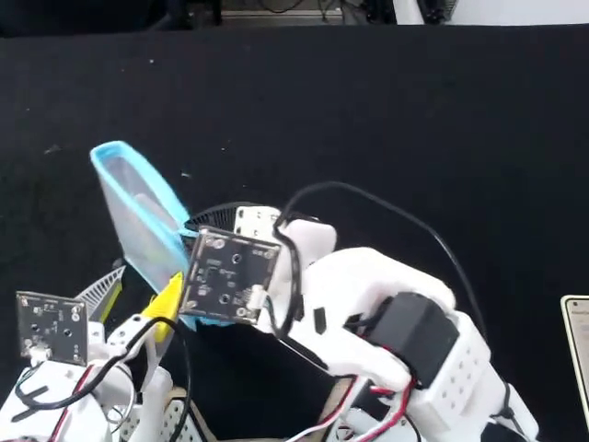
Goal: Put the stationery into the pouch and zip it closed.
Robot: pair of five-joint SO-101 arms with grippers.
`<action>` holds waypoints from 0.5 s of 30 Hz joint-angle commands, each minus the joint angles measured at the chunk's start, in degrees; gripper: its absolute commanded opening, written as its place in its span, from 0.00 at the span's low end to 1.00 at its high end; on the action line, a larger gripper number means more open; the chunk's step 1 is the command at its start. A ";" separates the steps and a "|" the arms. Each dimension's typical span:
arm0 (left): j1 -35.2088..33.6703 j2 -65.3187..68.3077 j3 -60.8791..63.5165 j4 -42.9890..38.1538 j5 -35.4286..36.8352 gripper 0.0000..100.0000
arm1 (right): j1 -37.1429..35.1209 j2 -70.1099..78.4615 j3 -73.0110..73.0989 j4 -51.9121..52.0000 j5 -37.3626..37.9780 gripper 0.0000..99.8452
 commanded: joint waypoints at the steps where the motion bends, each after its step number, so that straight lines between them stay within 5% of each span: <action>1: 0.22 0.00 1.63 -4.40 0.62 0.24 | -0.44 -3.47 -1.36 0.09 -1.58 0.01; 10: 1.19 0.00 -3.91 0.62 0.00 0.24 | -0.53 -9.80 14.73 -7.38 -1.41 0.01; 15: 9.80 0.00 -9.71 8.18 -3.16 0.24 | -0.53 -17.45 22.64 -14.33 -1.67 0.01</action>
